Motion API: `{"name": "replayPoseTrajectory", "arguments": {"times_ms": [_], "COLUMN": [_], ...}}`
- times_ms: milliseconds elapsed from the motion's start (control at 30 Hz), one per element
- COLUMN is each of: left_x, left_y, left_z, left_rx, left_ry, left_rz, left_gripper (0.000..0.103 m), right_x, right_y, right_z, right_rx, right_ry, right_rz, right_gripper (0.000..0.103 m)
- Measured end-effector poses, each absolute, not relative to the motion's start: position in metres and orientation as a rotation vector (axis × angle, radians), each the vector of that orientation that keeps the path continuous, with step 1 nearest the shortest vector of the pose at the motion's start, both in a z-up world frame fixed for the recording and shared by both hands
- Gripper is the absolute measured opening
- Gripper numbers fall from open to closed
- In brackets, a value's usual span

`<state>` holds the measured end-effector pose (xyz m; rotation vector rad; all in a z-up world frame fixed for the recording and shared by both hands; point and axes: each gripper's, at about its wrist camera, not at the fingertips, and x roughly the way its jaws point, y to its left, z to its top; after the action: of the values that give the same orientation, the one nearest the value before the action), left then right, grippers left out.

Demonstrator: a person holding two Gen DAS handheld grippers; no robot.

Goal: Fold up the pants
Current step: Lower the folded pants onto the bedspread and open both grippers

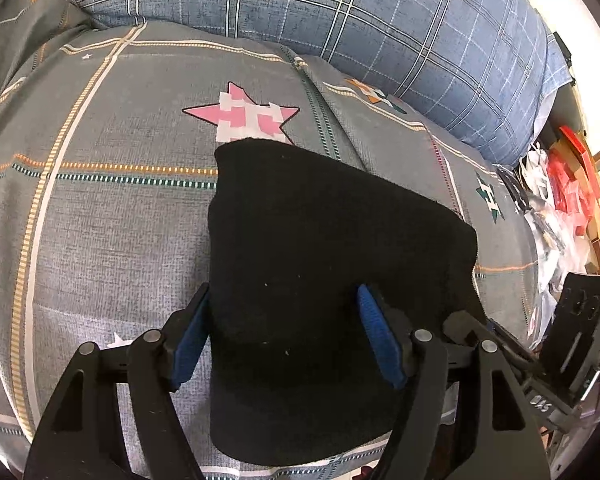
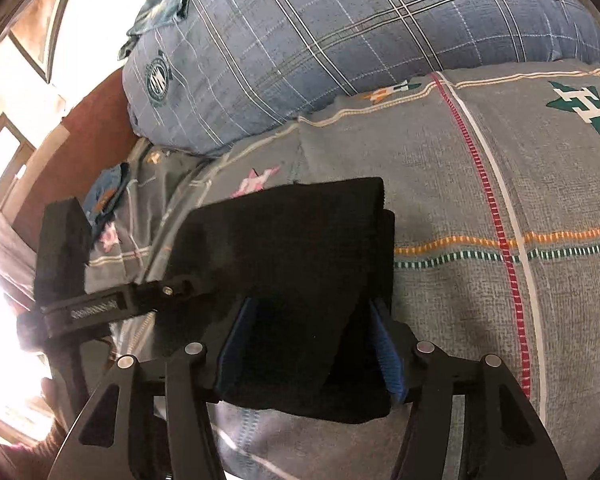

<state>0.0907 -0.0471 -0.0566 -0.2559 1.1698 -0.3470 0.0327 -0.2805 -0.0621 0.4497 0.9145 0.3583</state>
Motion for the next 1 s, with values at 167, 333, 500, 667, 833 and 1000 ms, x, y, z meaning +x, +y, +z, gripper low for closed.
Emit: {"name": "replayPoseTrajectory", "arguments": {"times_ms": [167,333,500,667,833,1000], "left_x": [0.083,0.066,0.099,0.161,0.208,0.173], "left_y": [-0.049,-0.037,-0.049,-0.068,-0.078,-0.046], "left_z": [-0.048,-0.027,-0.001,0.009,-0.033,-0.029], "left_rx": [-0.213,-0.315,-0.285,-0.273,-0.163,-0.205], "left_ry": [1.107,1.052,0.999,0.959,1.082,1.007], "left_rz": [-0.311,-0.317,-0.331,-0.302,-0.177,-0.169], "left_gripper": [0.057,0.052,0.052,0.053,0.054,0.066], "right_x": [0.024,0.011,0.041,0.092,0.143,0.113], "right_y": [-0.277,-0.281,-0.283,-0.285,-0.295,-0.305], "right_z": [-0.054,-0.032,-0.013,0.012,-0.021,-0.021], "right_rx": [0.401,0.46,0.436,0.396,0.326,0.385], "right_ry": [0.871,0.775,0.74,0.656,0.828,0.791], "right_rz": [0.343,0.369,0.349,0.309,0.105,0.105], "right_gripper": [0.036,0.03,0.029,0.024,0.026,0.048]}}
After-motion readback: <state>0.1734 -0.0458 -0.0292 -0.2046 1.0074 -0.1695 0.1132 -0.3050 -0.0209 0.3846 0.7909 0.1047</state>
